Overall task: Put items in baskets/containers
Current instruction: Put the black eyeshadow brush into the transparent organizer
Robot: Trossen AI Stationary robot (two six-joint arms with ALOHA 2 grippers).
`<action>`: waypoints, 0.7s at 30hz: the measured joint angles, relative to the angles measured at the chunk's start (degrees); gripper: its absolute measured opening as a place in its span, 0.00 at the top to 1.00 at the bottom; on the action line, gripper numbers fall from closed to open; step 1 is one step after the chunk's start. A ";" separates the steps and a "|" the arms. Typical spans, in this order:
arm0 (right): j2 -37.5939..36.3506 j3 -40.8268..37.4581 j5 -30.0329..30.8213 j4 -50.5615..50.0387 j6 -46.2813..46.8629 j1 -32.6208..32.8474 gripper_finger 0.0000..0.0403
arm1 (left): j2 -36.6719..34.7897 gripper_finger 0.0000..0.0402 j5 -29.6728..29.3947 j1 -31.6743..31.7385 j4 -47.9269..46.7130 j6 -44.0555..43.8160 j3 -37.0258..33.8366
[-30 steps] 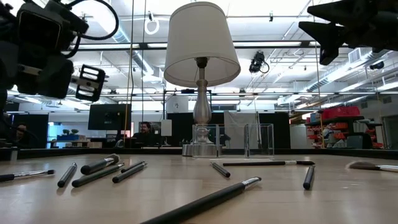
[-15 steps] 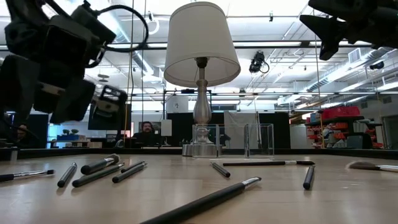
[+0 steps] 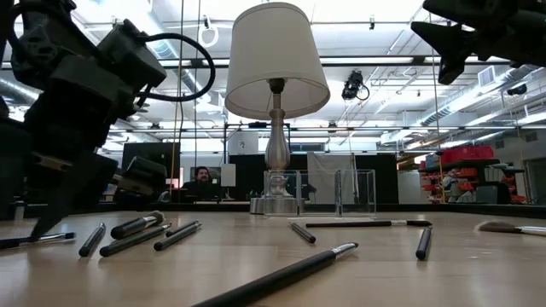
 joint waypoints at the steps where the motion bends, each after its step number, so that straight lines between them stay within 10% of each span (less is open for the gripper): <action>1: 0.08 0.00 0.00 -0.18 0.46 0.00 0.60 | -0.02 0.77 -0.77 0.00 -0.05 0.00 -0.01; 21: 1.70 0.00 -0.02 0.25 1.37 0.00 0.60 | -4.72 0.80 -5.85 0.02 4.32 -4.65 -0.45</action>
